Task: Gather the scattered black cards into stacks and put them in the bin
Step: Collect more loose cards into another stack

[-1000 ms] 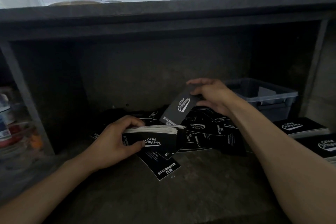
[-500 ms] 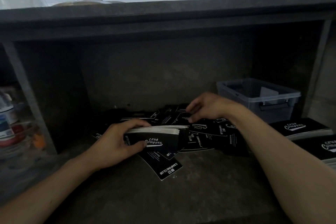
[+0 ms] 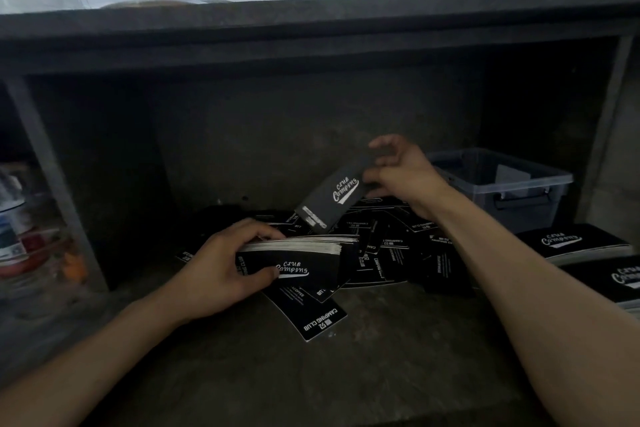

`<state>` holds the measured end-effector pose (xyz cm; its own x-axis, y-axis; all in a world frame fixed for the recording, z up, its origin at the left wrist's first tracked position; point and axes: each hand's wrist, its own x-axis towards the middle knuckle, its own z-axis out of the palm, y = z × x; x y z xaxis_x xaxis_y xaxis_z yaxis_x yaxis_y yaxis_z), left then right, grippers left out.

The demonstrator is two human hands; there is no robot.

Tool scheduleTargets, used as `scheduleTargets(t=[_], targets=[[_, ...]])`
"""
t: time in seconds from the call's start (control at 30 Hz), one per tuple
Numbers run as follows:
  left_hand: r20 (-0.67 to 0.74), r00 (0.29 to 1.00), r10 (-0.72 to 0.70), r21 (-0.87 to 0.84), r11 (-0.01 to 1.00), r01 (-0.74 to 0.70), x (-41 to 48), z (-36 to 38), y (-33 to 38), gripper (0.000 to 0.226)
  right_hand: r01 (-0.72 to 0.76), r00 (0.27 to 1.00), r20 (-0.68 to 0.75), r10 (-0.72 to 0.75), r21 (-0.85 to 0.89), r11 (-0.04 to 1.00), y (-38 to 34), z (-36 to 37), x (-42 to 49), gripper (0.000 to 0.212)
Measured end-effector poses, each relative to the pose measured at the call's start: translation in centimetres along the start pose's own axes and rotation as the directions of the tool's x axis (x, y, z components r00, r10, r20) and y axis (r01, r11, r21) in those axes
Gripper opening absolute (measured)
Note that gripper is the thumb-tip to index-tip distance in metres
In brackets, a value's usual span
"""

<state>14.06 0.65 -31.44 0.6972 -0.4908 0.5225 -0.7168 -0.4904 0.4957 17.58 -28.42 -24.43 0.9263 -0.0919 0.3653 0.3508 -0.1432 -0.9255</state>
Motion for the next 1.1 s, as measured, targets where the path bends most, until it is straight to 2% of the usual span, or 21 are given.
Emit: scheduleTargets(t=[0.1, 0.13, 0.2, 0.27, 0.3, 0.33, 0.37, 0.43, 0.47, 0.5, 0.53, 0.57, 0.6, 0.63, 0.67, 0.77, 0.8, 0.87, 0.97, 1.1], targets=[[-0.018, 1.0, 0.016, 0.01, 1.0, -0.016, 0.0, 0.1, 0.1, 0.044, -0.148, 0.971, 0.19, 0.143, 0.013, 0.989, 0.2, 0.5, -0.4, 0.038], [-0.021, 1.0, 0.003, -0.006, 1.0, -0.003, 0.0, 0.1, 0.1, 0.047, -0.226, 0.932, 0.285, 0.223, -0.024, 0.974, 0.3, 0.4, -0.6, 0.035], [-0.012, 1.0, -0.026, -0.049, 0.998, 0.025, 0.0, 0.1, -0.1, 0.057, -0.295, 0.802, 0.47, 0.37, -0.228, 0.928, 0.5, -0.1, -0.9, 0.024], [0.011, 0.999, -0.033, -0.084, 0.996, 0.034, -0.1, 0.2, -0.4, 0.068, -0.242, 0.687, 0.569, 0.452, -0.408, 0.881, 0.7, -0.9, -1.2, 0.02], [0.021, 0.999, -0.027, -0.091, 0.995, 0.028, -0.1, 0.1, -0.5, 0.069, -0.207, 0.669, 0.586, 0.456, -0.442, 0.873, 0.7, -1.2, -1.1, 0.024], [0.027, 1.0, -0.011, -0.085, 0.996, 0.013, -0.1, 0.0, -0.6, 0.065, -0.196, 0.687, 0.579, 0.439, -0.434, 0.879, 0.6, -1.4, -1.0, 0.029], [0.032, 0.999, 0.007, -0.075, 0.997, -0.005, -0.1, -0.1, -0.7, 0.06, -0.211, 0.743, 0.529, 0.41, -0.397, 0.893, 0.4, -1.5, -0.7, 0.034], [0.04, 0.999, 0.025, -0.069, 0.997, -0.022, -0.1, -0.1, -0.7, 0.051, -0.19, 0.914, 0.263, 0.31, -0.397, 0.898, 0.9, -1.4, 0.3, 0.035], [0.042, 0.999, 0.028, -0.068, 0.997, -0.025, -0.1, -0.1, -0.6, 0.049, -0.131, 0.967, 0.11, 0.232, -0.565, 0.814, 1.4, -1.5, 0.8, 0.032], [0.042, 0.999, 0.032, -0.065, 0.997, -0.029, -0.1, -0.1, -0.6, 0.047, -0.107, 0.981, 0.02, 0.195, -0.782, 0.615, 1.9, -1.6, 1.0, 0.031], [0.042, 0.998, 0.035, -0.061, 0.998, -0.033, -0.1, -0.1, -0.6, 0.046, -0.083, 0.973, 0.011, 0.23, -0.915, 0.394, 2.5, -1.6, 0.9, 0.031], [0.042, 0.998, 0.037, -0.058, 0.998, -0.034, 0.0, -0.1, -0.6, 0.045, -0.033, 0.947, 0.041, 0.318, -0.974, 0.224, 3.3, -1.5, 0.7, 0.032], [0.042, 0.998, 0.039, -0.054, 0.998, -0.037, 0.0, -0.1, -0.6, 0.044, 0.023, 0.913, 0.074, 0.401, -0.991, 0.131, 4.0, -1.5, 0.6, 0.033], [0.042, 0.998, 0.044, -0.05, 0.998, -0.042, 0.0, -0.1, -0.6, 0.043, 0.061, 0.891, 0.098, 0.443, -0.993, 0.097, 4.3, -1.5, 0.6, 0.033], [0.041, 0.998, 0.051, -0.046, 0.998, -0.049, 0.0, -0.2, -0.6, 0.042, 0.059, 0.892, 0.105, 0.44, -0.991, 0.116, 4.3, -1.5, 0.6, 0.033], [0.035, 0.998, 0.054, -0.062, 0.997, -0.052, 0.0, -0.1, -0.7, 0.041, -0.003, 0.955, 0.106, 0.278, -0.931, 0.365, 3.2, -1.8, 1.2, 0.029], [0.039, 0.998, 0.049, -0.072, 0.996, -0.046, 0.0, -0.1, -0.7, 0.041, -0.002, 0.965, 0.107, 0.238, -0.909, 0.417, 2.8, -1.9, 1.2, 0.028], [0.048, 0.998, 0.048, -0.078, 0.996, -0.044, 0.0, -0.1, -0.5, 0.041, 0.055, 0.964, 0.157, 0.214, -0.907, 0.417, 2.3, -2.1, 0.9, 0.038], [0.045, 0.998, 0.051, -0.082, 0.996, -0.047, -0.1, 0.0, -0.4, 0.041, 0.153, 0.895, 0.287, 0.343, -0.917, 0.369, 2.3, -1.8, 0.0, 0.059], [0.04, 0.998, 0.045, -0.075, 0.996, -0.042, -0.1, -0.1, -0.4, 0.044, 0.187, 0.847, 0.328, 0.418, -0.92, 0.343, 1.8, -1.5, -0.4, 0.063]])
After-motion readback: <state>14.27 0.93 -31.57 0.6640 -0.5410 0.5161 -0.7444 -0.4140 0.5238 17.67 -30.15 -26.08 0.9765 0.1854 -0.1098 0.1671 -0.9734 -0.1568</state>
